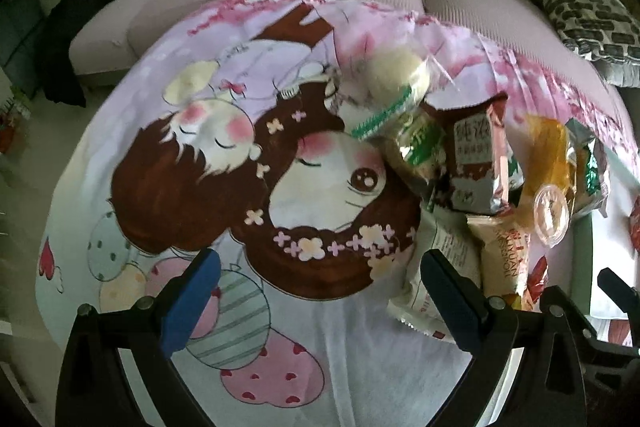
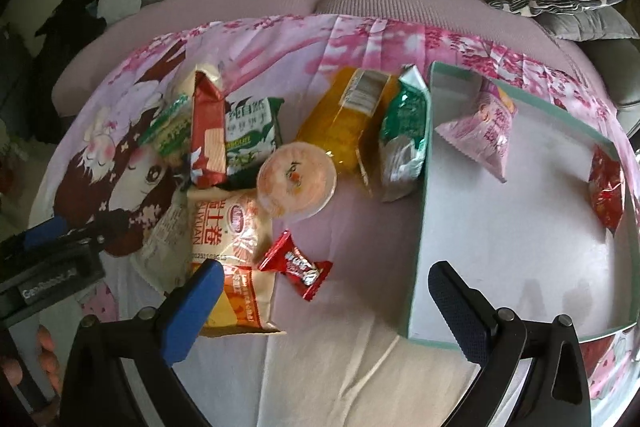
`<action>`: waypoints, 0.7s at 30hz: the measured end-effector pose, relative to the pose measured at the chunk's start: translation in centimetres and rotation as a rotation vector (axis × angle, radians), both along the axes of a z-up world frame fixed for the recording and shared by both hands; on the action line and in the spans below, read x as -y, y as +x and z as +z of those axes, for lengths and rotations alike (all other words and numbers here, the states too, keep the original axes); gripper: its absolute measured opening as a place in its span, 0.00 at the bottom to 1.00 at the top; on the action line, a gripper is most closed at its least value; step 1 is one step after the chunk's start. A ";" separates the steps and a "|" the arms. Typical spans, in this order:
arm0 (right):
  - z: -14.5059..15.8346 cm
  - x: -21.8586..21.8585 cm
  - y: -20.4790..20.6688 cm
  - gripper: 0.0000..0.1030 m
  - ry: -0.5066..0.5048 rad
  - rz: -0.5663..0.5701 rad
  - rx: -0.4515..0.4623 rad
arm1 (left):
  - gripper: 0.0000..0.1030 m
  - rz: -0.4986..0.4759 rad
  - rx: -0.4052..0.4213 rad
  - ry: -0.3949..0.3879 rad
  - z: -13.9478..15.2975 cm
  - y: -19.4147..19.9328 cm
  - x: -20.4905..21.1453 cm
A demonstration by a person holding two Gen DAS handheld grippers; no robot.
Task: Organize snacks
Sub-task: 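Move right gripper back to the pile toward the small red candy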
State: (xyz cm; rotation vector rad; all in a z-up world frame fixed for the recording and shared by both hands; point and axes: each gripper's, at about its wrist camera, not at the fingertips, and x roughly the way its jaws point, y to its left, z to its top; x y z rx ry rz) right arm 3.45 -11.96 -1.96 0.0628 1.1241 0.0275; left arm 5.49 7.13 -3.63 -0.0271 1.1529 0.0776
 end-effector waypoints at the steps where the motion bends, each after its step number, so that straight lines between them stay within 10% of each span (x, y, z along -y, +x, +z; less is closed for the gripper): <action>1: 0.0 -0.2 0.0 1.00 0.004 0.004 -0.001 | 0.97 0.000 -0.002 -0.001 -0.1 0.0 0.0; 10: 0.3 -1.0 0.0 0.99 0.019 0.029 0.010 | 0.97 0.027 0.004 -0.008 0.2 0.2 -0.4; 21: 0.1 -1.2 -0.1 0.67 -0.036 0.062 0.000 | 0.97 0.012 0.011 -0.011 0.4 0.3 0.2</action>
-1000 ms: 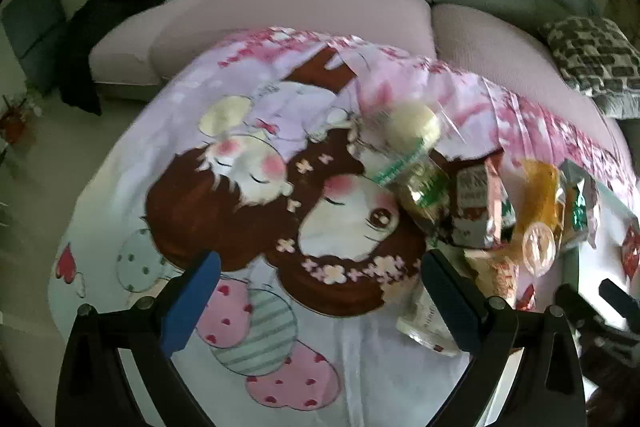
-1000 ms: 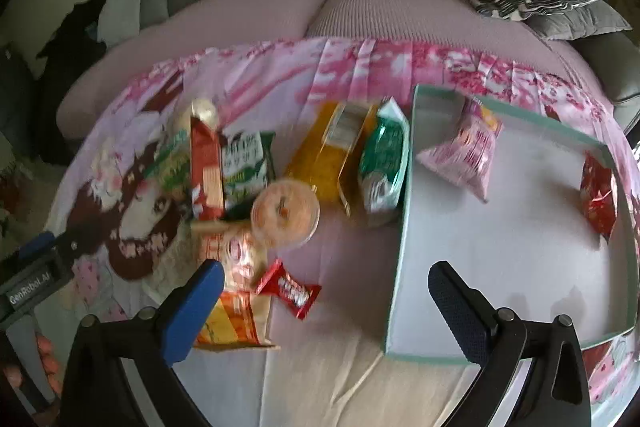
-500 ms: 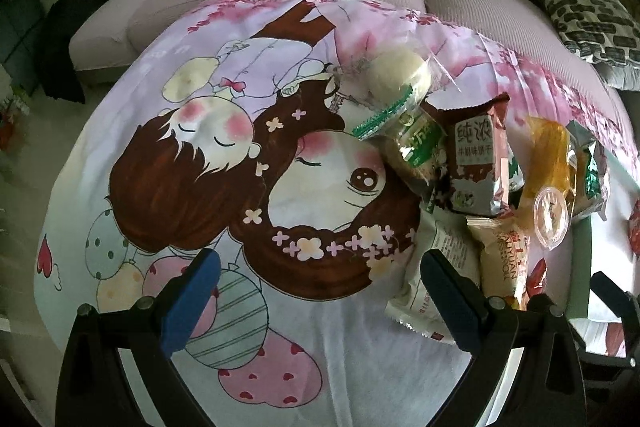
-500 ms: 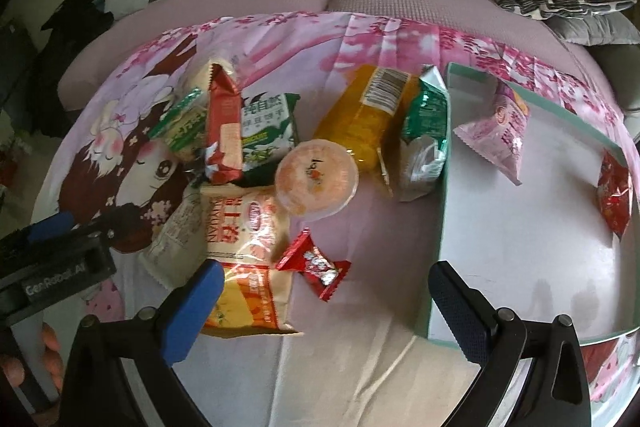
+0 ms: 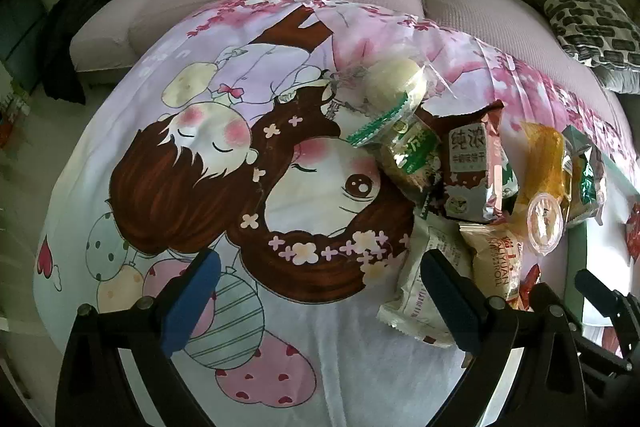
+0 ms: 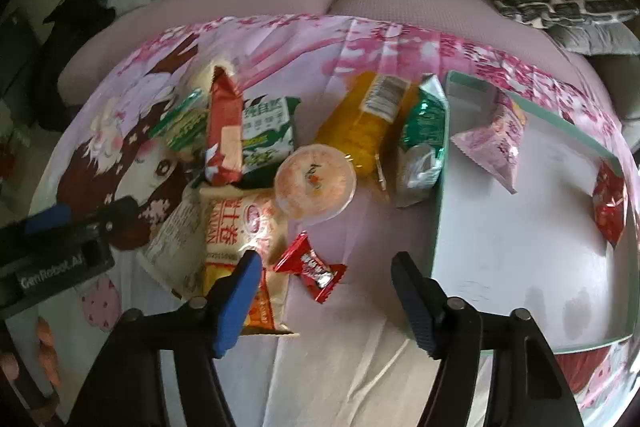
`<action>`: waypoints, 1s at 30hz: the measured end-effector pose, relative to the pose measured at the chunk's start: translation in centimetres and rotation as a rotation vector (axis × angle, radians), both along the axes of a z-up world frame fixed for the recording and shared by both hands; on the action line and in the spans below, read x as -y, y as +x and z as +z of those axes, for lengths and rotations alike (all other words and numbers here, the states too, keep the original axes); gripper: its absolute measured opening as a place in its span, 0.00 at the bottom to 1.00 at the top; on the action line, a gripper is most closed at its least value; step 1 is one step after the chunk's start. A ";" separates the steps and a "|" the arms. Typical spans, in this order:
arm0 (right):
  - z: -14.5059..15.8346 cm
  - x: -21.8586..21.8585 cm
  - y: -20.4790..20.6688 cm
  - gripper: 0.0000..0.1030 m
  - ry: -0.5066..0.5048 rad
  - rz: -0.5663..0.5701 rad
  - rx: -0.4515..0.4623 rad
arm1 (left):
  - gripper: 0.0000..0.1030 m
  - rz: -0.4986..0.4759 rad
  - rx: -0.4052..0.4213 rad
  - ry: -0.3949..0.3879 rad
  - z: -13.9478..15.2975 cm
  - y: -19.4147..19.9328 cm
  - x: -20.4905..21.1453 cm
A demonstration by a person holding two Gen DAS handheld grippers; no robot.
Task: Organize snacks
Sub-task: 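Move right gripper back to the pile toward the small red candy, then close right gripper on the small red wrapped candy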
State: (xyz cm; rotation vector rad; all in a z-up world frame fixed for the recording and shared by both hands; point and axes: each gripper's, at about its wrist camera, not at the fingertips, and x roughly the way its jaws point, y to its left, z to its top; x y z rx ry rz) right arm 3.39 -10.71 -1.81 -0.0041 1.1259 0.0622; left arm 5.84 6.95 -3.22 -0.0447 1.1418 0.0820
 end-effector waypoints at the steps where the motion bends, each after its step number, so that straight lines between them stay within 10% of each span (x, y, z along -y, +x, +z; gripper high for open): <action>1: 0.0 -0.2 -0.1 0.65 -0.002 0.018 -0.001 | 0.97 -0.001 0.000 0.000 0.0 0.0 0.0; 30: -3.1 0.4 1.0 0.37 -0.003 0.033 -0.087 | 0.97 -0.038 0.002 0.015 0.1 0.1 1.0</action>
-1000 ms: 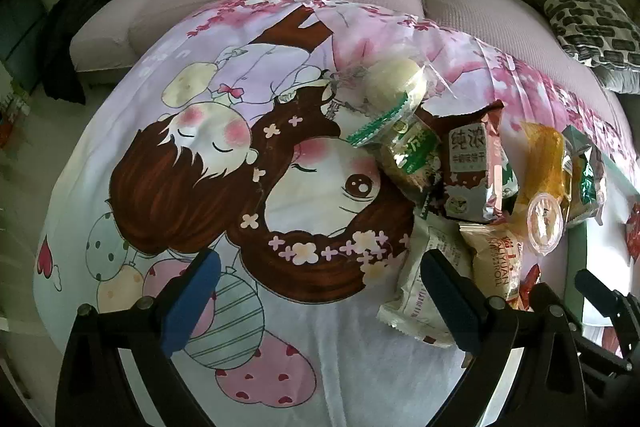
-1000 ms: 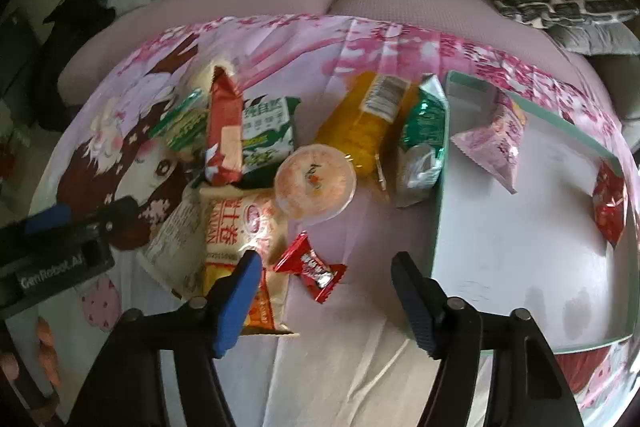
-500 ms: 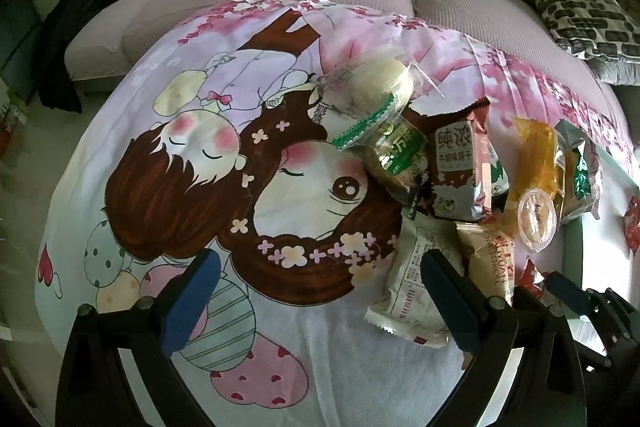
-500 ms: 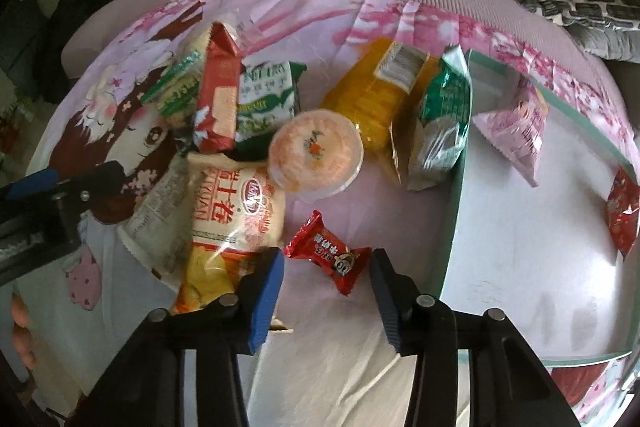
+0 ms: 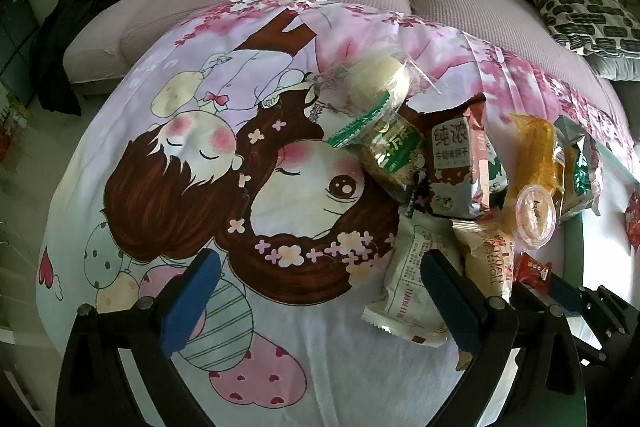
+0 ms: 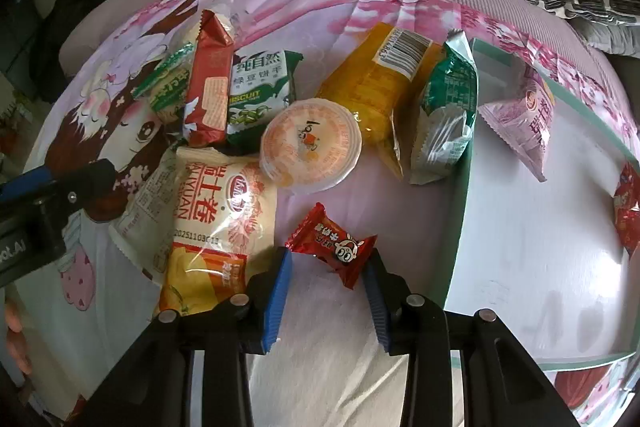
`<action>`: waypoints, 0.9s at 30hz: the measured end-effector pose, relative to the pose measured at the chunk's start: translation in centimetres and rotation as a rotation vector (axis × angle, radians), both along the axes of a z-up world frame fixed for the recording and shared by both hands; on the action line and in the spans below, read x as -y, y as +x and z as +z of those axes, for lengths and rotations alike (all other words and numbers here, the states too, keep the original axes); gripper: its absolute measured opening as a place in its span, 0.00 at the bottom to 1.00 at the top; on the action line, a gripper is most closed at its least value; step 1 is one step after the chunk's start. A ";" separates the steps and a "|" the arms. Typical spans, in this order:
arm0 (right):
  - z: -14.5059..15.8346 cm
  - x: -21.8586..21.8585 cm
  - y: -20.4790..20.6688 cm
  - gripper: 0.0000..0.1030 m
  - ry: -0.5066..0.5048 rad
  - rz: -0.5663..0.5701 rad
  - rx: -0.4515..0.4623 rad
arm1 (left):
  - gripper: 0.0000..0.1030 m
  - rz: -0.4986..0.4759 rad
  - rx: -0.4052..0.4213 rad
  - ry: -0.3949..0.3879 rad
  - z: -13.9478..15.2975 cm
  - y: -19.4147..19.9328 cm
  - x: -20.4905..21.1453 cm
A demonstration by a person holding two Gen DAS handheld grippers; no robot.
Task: Organize snacks
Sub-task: 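Close right gripper on the small red wrapped candy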
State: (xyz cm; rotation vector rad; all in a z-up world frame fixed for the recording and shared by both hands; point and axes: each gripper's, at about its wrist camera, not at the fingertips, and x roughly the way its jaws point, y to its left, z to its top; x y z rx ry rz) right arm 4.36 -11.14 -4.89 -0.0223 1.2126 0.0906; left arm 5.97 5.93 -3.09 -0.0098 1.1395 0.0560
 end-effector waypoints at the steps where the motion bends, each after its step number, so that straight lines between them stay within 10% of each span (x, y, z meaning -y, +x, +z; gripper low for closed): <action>1: 0.0 0.0 0.0 0.36 0.001 -0.001 0.002 | 0.97 -0.001 0.000 0.000 0.0 0.0 0.0; 6: 0.0 0.2 0.2 0.20 0.014 -0.002 0.013 | 0.97 -0.007 -0.001 -0.003 -0.1 0.0 0.2; 27: 0.9 0.5 0.0 0.22 0.003 0.020 0.012 | 0.97 -0.023 -0.008 0.003 -0.2 0.0 0.6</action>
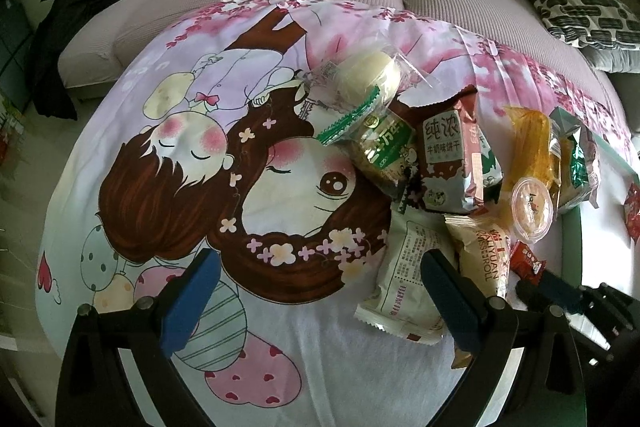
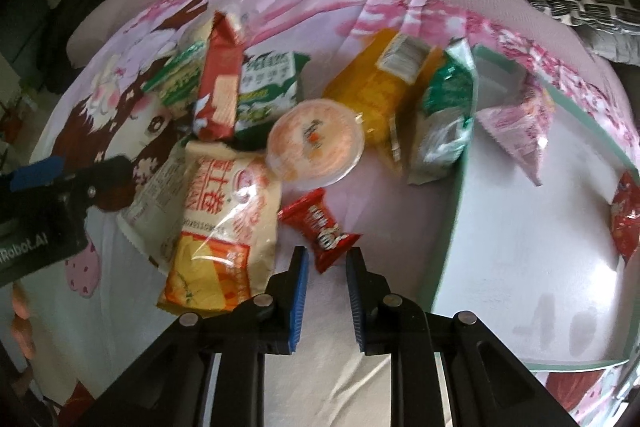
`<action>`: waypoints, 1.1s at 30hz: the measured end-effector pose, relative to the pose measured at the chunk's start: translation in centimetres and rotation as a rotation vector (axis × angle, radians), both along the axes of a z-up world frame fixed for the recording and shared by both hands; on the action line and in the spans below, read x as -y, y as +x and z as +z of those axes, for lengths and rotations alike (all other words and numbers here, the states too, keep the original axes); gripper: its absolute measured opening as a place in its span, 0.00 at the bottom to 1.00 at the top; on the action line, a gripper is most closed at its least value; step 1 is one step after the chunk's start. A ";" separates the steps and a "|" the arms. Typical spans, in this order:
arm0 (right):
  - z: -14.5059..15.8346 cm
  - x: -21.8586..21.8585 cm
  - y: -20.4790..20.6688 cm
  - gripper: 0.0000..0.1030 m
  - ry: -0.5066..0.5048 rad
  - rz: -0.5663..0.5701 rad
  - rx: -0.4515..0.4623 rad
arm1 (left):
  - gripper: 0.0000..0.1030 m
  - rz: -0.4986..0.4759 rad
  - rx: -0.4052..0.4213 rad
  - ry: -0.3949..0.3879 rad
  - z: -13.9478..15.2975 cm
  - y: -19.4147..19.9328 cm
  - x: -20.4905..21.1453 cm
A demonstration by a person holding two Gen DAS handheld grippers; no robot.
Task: Organize snacks
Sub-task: 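Close right gripper on the small red wrapped candy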
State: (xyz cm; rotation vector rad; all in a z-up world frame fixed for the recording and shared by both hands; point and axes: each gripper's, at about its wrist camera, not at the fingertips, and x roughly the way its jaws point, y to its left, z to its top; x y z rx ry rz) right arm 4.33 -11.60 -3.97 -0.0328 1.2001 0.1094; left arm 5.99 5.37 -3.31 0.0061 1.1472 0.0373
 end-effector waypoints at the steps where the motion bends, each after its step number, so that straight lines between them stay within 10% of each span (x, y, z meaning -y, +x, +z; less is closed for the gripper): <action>1: 0.2 0.2 0.1 0.22 0.002 -0.005 0.007 | 0.97 0.000 0.001 -0.001 0.0 0.0 0.0; 16: -0.8 -0.9 1.5 0.32 -0.026 0.048 0.023 | 0.97 -0.003 -0.002 -0.003 0.0 0.0 0.1; 20: -0.9 -1.3 1.6 0.55 -0.058 0.056 0.033 | 0.97 -0.002 -0.003 -0.002 0.0 0.0 0.1; 29: -1.1 -1.0 2.3 0.53 -0.043 0.036 0.042 | 0.97 -0.005 -0.003 -0.003 0.0 0.0 0.1; 33: -0.8 -1.1 2.2 0.36 -0.024 0.043 0.048 | 0.97 -0.016 -0.004 -0.022 0.0 0.0 0.2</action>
